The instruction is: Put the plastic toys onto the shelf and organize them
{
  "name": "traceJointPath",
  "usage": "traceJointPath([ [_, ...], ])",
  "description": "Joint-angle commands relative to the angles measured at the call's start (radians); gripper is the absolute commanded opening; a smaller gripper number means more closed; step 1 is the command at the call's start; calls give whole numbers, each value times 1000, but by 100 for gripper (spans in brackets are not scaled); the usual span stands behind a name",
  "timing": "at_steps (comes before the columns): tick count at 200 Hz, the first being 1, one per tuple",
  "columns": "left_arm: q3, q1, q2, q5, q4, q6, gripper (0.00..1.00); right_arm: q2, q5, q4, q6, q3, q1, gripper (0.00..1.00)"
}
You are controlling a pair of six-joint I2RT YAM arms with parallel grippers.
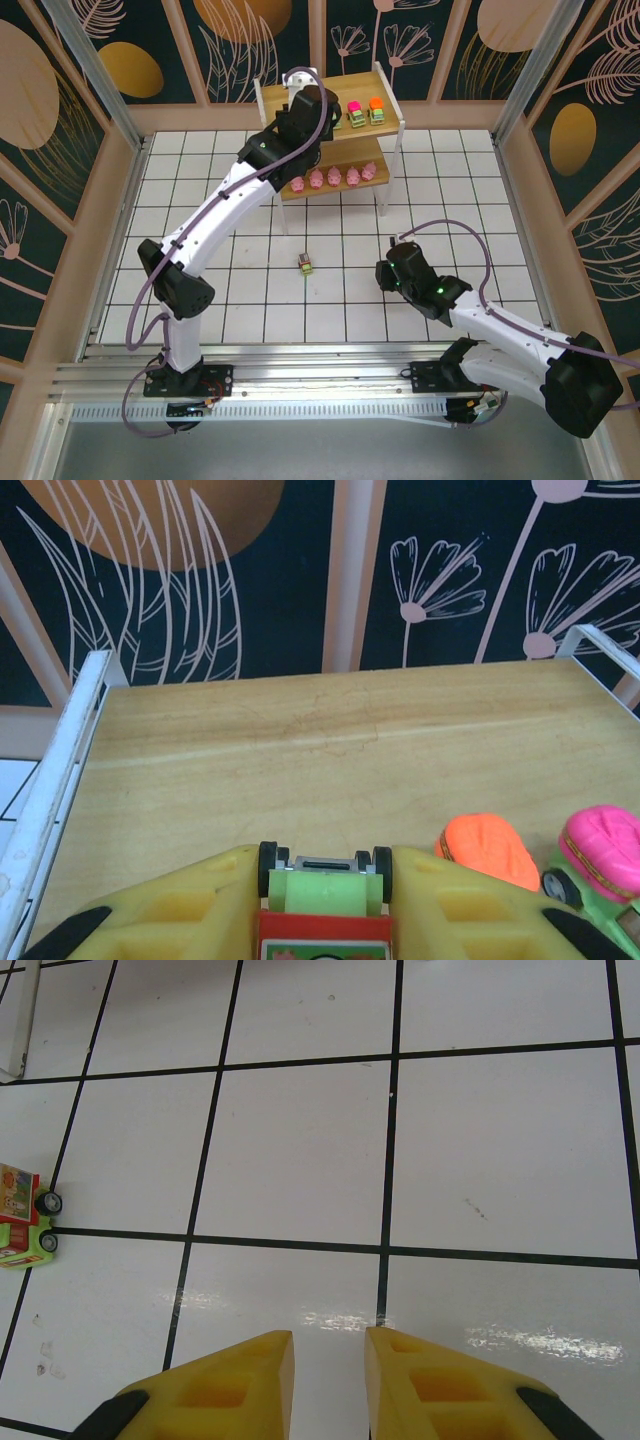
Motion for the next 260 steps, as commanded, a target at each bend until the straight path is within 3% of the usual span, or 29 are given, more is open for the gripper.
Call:
traceJointPath([
  [1,40,12,37,-24,57,36,34,6,-3,15,2,0,3,26],
  [86,106,22,116,-73,110,64,34,9,-3,13,2,1,3,26],
  [158,-118,23,25,-89,200,42,35,12,-3,15,0,0,2,26],
  [260,-245,23,-49,-31,260,3,37,11,-4,15,0,0,3,26],
])
